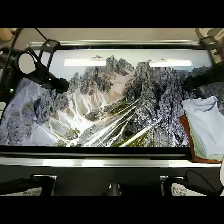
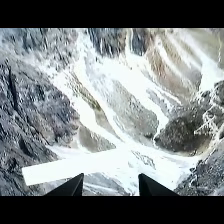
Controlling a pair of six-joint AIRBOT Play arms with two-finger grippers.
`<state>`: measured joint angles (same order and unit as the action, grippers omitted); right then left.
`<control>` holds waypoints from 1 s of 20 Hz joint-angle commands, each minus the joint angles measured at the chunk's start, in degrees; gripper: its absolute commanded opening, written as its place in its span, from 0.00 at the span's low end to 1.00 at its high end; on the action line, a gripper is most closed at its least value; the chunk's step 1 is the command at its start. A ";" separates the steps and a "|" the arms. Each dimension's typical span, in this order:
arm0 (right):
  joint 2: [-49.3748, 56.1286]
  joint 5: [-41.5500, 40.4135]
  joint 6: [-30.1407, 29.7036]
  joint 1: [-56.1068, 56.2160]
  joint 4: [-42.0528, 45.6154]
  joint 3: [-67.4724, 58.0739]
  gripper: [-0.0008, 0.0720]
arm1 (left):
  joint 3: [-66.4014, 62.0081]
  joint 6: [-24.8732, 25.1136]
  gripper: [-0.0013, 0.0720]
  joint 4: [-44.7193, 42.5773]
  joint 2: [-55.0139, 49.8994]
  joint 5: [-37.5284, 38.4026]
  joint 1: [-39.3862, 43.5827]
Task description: Fold the shirts.
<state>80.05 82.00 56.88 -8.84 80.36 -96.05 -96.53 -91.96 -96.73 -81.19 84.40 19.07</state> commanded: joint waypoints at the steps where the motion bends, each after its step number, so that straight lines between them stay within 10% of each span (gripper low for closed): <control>1: 2.73 4.90 2.36 9.64 -0.31 -0.37 0.90 | 3.89 -0.72 0.63 4.26 -0.63 4.02 0.20; 20: 8.57 1.22 6.49 27.93 -0.09 -0.31 0.88 | 6.01 -1.09 0.63 5.88 -0.96 1.03 0.31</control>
<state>88.20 83.90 63.44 18.04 78.94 -96.33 -90.54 -93.06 -90.85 -82.06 85.45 19.35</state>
